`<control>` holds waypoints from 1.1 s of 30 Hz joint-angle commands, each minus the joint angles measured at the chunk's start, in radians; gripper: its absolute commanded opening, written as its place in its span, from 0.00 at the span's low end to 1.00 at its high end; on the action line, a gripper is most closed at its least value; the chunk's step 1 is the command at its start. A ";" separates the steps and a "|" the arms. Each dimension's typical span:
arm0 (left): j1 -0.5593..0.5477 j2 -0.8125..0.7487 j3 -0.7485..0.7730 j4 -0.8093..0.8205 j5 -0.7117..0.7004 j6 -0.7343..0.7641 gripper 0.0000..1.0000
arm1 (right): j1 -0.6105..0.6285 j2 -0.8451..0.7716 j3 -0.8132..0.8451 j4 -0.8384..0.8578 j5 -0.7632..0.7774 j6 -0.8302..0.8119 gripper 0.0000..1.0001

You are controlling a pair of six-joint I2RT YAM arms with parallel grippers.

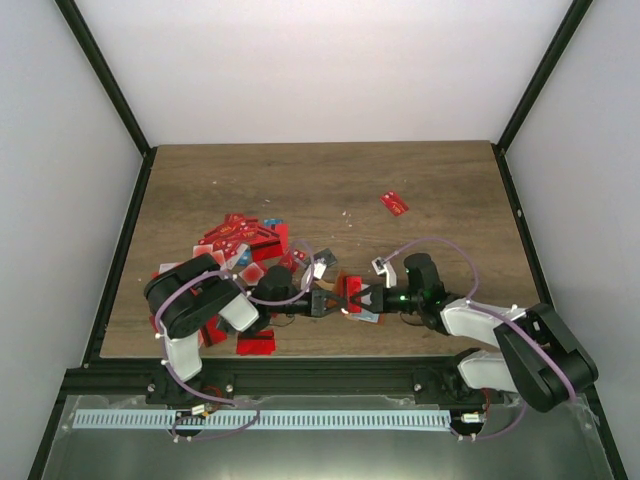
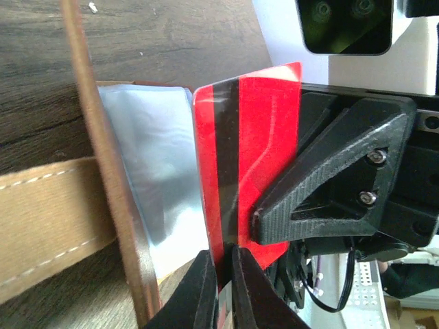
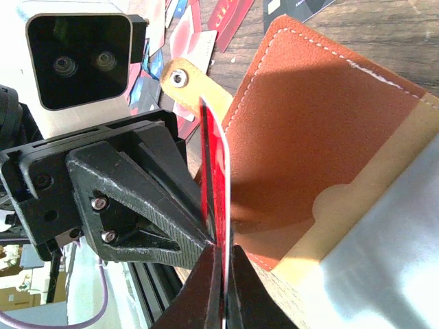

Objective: Put the credit cards into the card holder

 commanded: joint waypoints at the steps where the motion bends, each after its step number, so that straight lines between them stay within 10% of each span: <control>1: -0.021 0.001 0.040 0.148 0.041 -0.003 0.04 | 0.027 0.003 0.018 0.087 -0.131 0.008 0.01; 6: -0.016 0.005 0.036 0.140 0.028 -0.011 0.04 | 0.027 -0.031 0.036 -0.012 -0.073 -0.031 0.07; 17: -0.005 0.019 0.021 0.089 -0.015 -0.002 0.04 | 0.027 -0.180 0.155 -0.475 0.304 -0.102 0.69; 33: -0.008 0.001 -0.004 -0.018 -0.082 0.064 0.04 | 0.027 -0.310 0.029 -0.511 0.338 0.112 0.82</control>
